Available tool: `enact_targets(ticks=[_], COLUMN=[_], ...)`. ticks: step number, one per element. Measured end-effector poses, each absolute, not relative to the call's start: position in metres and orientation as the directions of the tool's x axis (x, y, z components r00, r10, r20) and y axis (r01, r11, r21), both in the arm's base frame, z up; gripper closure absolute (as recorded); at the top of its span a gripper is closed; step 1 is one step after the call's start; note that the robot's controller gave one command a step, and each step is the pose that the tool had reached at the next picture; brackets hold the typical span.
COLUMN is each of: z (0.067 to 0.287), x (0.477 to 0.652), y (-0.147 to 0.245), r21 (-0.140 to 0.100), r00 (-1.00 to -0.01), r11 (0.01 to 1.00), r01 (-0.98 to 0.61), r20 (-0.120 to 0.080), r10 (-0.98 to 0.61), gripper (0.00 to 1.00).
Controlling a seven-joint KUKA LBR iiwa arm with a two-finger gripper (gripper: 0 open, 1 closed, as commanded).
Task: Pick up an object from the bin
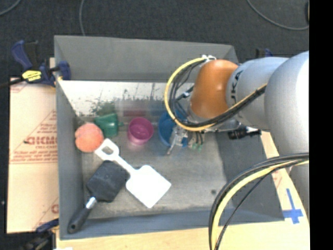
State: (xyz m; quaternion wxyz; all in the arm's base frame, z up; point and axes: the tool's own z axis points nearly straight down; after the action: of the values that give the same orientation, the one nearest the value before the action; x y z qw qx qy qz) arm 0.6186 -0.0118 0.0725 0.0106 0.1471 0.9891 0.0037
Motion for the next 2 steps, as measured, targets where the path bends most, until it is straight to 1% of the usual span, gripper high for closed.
enact_targets(ticks=[1, 2], z=[0.095, 0.124], x=[0.616, 0.618], y=[-0.012, -0.012], r21=[0.008, 0.011], r00=[-0.957, -0.957], r11=[0.957, 0.957], r01=[0.290, 0.290], r20=[-0.011, -0.019], r10=[0.290, 0.290], gripper=[1.00, 1.00])
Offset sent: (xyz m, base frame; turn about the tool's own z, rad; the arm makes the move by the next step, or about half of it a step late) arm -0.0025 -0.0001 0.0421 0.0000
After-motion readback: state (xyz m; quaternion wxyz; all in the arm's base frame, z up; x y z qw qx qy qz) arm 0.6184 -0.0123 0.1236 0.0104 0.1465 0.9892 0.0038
